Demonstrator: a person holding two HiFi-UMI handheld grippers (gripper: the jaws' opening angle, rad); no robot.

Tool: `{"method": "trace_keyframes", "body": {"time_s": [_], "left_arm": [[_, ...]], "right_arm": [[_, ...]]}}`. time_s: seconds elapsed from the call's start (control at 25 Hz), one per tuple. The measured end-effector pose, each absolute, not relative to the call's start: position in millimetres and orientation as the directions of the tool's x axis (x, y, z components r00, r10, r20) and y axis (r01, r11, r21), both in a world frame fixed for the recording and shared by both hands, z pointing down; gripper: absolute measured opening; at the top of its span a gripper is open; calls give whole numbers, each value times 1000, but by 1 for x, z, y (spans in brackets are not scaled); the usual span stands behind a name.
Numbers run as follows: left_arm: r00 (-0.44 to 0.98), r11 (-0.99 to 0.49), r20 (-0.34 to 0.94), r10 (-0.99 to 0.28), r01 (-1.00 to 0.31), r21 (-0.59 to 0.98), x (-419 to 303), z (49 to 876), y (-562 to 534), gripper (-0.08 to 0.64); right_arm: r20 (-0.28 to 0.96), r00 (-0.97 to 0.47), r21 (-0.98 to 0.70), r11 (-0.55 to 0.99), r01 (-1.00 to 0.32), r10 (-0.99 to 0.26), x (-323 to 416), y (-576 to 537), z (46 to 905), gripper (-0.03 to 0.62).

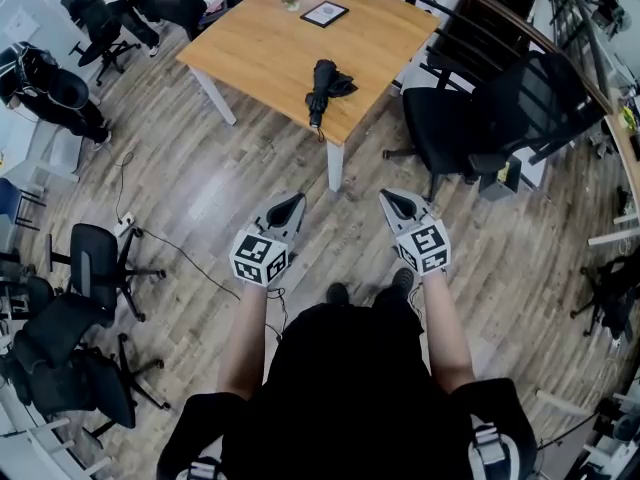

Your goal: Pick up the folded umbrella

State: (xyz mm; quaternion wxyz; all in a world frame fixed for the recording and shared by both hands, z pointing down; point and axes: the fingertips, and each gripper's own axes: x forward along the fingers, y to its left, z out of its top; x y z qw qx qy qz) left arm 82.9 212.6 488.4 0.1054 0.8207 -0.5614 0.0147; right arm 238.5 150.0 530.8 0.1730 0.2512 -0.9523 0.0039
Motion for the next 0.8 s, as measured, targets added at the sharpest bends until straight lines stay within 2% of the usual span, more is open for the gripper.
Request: {"method": "trace_keyframes", "body": {"time_s": [0.32, 0.48, 0.56, 0.68, 0.8], "left_arm": [[354, -334, 142, -924, -931, 146, 78, 489, 208, 25], [351, -331, 132, -927, -931, 152, 72, 487, 203, 38], [356, -334, 130, -926, -928, 164, 70, 488, 201, 142], [358, -336, 133, -924, -927, 164, 68, 488, 200, 178], [360, -339, 133, -923, -927, 161, 67, 489, 199, 213]], "right_arm": [[321, -822, 73, 878, -473, -470, 232, 147, 530, 20], [313, -821, 85, 875, -476, -477, 228, 141, 529, 112], [311, -817, 87, 870, -485, -486, 227, 138, 526, 178], [314, -809, 88, 864, -496, -497, 227, 134, 530, 257], [314, -804, 84, 859, -506, -505, 226, 133, 529, 285]]}}
